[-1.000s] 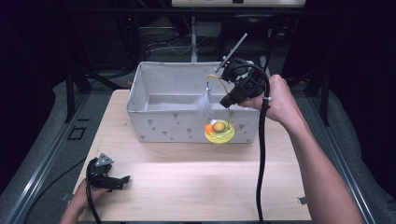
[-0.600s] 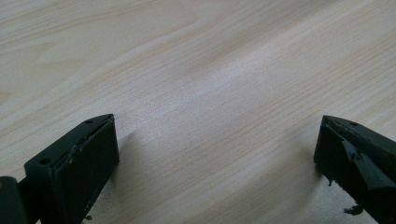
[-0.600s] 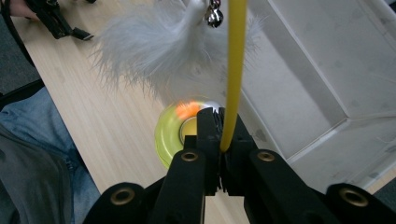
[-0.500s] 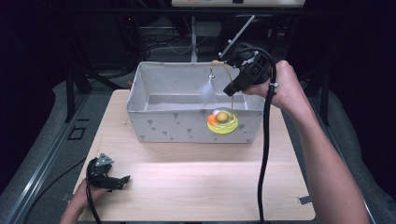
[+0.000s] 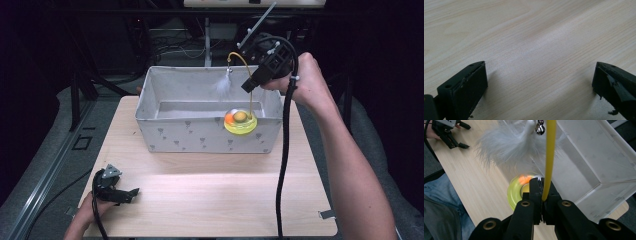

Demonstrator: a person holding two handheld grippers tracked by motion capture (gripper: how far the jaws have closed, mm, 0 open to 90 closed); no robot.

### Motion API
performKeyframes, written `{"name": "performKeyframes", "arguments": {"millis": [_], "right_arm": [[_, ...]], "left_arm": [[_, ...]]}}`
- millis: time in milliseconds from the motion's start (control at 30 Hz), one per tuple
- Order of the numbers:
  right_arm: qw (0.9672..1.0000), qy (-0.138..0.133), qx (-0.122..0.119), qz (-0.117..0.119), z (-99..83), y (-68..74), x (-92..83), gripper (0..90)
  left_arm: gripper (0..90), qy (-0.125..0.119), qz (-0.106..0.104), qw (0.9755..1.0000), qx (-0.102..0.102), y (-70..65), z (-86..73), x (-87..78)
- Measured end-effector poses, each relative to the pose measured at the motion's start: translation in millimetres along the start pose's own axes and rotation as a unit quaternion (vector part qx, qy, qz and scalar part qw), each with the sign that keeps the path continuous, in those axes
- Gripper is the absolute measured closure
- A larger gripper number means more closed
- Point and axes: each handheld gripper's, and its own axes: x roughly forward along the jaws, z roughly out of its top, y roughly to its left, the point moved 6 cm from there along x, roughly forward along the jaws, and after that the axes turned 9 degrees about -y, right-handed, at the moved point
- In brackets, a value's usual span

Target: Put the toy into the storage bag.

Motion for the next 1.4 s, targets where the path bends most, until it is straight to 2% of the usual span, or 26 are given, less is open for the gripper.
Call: {"name": "performKeyframes", "arguments": {"millis": [267, 567, 867, 1167, 1400], "right_arm": [[0.9999, -0.006, 0.012, -0.009, 5.5, -10.8, -10.0, 88.2], [0.9996, 0.003, 0.022, -0.015, 7.0, -21.8, -7.5, 88.1], [0.9991, 0.007, 0.037, -0.021, 16.6, -37.4, -13.8, 88.2], [0.9984, 0.026, 0.041, -0.029, 22.5, -50.6, -7.7, 88.2], [0.998, 0.023, 0.048, -0.035, 26.6, -59.7, -4.5, 88.1]], "left_arm": [[0.0, -0.004, 0.002, 1.0, -0.003, -0.6, -0.2, 0.2], [0.0, 0.0, -0.001, 1.0, -0.001, -0.4, -0.1, -0.3], [0.0, 0.0, -0.001, 1.0, -0.001, -0.4, 0.0, -0.1], [0.0, -0.002, 0.0, 1.0, 0.0, -0.2, 0.0, 0.1], [0.0, -0.004, 0.0, 1.0, -0.001, -0.3, 0.0, 0.4]]}}
